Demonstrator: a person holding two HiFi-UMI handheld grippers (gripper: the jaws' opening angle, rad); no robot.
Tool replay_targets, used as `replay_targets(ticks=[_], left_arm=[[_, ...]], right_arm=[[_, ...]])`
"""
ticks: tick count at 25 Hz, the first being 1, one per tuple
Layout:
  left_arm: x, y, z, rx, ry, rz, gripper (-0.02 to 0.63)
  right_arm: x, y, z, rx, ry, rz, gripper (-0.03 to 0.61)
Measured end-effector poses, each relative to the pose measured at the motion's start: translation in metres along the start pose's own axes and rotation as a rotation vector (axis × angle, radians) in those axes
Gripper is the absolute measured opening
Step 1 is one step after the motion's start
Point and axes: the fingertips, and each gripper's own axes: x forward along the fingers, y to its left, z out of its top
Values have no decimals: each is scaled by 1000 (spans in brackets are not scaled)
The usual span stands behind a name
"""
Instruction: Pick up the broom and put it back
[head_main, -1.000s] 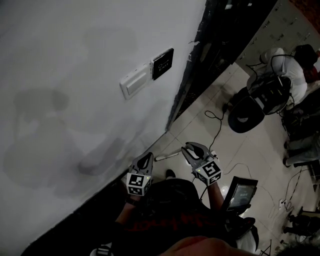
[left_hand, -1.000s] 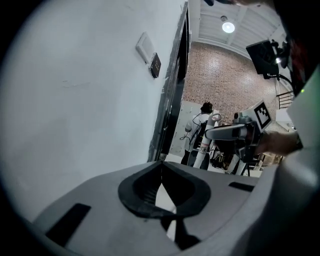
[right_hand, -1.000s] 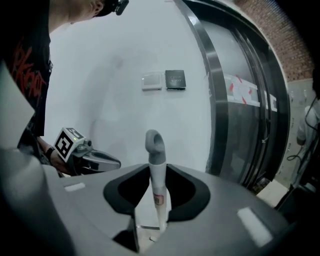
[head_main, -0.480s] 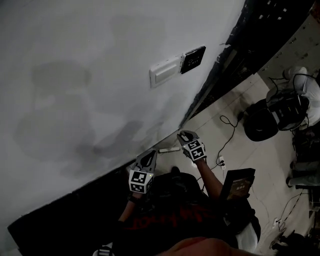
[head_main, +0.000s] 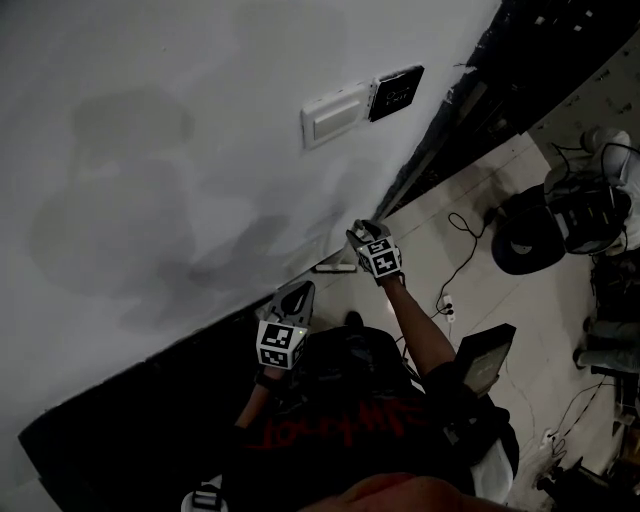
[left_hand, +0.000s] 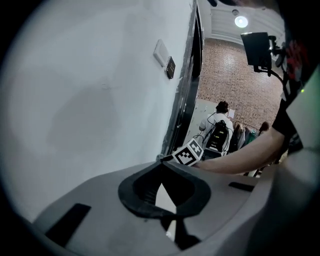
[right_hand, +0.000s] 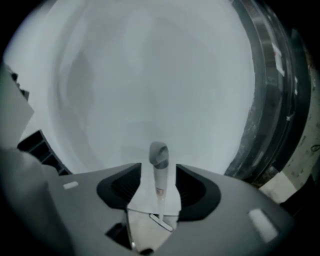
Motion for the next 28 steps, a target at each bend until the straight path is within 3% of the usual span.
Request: replay_targets(ticks=[2, 5, 9, 13, 18, 22, 28], left_arm=[[3, -3, 0, 4, 2, -12, 6], [3, -3, -4, -11, 11, -12, 6], [6, -1, 1, -27, 1, -16, 6], [12, -4, 2, -28, 9, -35, 6], [22, -12, 7, 2, 6, -84, 6], [25, -18, 8, 44, 11, -109, 5], [25, -22, 0, 41, 32, -120, 5]], right_arm=[[-6, -5, 20, 31, -73, 17, 257], [-35, -7, 42, 83, -162, 2, 238], [-87, 15, 40, 126, -223, -23, 2], [-131, 37, 31, 107, -249, -89, 2], [-148, 56, 31, 38, -253, -103, 0], [-158, 54, 34, 48, -265, -121, 2], [-167, 49, 29, 70, -266, -137, 1]])
